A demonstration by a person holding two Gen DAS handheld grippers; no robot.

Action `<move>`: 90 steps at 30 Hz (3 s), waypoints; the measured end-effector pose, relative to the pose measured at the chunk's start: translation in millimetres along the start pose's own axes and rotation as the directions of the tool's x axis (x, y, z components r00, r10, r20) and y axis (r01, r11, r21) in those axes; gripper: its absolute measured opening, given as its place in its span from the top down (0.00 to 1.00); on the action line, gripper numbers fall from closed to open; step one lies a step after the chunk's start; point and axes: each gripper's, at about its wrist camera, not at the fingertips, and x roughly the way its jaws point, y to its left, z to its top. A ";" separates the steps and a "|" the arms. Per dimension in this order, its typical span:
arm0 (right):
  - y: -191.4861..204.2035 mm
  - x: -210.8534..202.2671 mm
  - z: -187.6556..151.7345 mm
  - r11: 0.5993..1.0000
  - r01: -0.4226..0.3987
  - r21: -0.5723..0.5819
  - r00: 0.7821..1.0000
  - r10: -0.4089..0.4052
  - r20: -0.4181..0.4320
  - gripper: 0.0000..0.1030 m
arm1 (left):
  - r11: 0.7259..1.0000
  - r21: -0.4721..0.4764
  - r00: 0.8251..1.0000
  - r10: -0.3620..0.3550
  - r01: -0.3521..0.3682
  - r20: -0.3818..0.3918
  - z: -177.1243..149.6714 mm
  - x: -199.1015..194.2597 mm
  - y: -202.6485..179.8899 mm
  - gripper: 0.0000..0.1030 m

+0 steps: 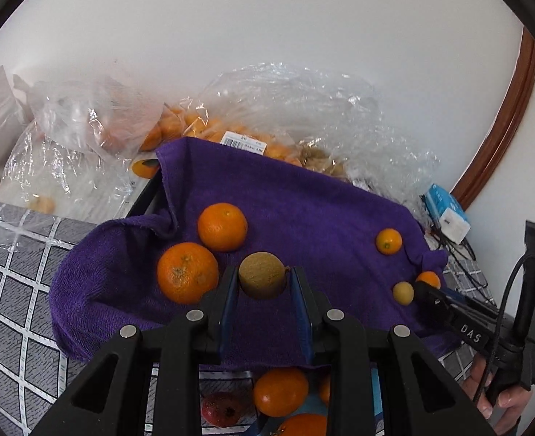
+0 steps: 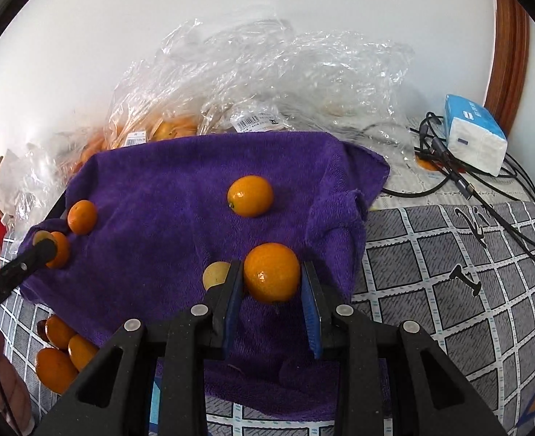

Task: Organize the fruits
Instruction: 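Open the right tool to drop the tangerine while the left tool releases the yellow-green fruit, then grasp an oval orange with the right tool while the left tool moves toward the pile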

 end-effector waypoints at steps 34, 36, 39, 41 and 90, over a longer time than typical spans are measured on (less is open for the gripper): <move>14.8 -43.5 -4.4 0.998 0.036 -0.051 0.993 -0.031 0.111 0.48 | 0.995 0.070 0.997 0.070 -0.066 -0.044 -6.8 10.2 -11.4 0.69; 18.6 -48.8 -6.2 0.998 0.026 -0.050 0.992 -0.020 0.121 0.48 | 0.996 0.062 0.997 0.063 -0.060 -0.041 -5.6 7.6 -10.3 0.69; 25.0 -55.1 -10.0 0.998 0.017 -0.056 0.992 -0.010 0.124 0.55 | 0.997 0.051 0.998 0.056 -0.055 -0.022 -3.3 -0.3 -7.7 0.69; 31.1 -62.3 -14.9 0.997 0.022 -0.069 0.992 -0.014 0.124 0.59 | 0.998 0.041 0.999 0.046 -0.046 -0.012 -1.5 -5.7 -6.3 0.69; 119.0 -32.1 -53.7 0.977 -0.122 -0.177 0.991 0.109 -0.080 0.69 | 0.982 0.067 0.982 0.180 -0.176 -0.064 -53.0 -82.8 69.9 0.50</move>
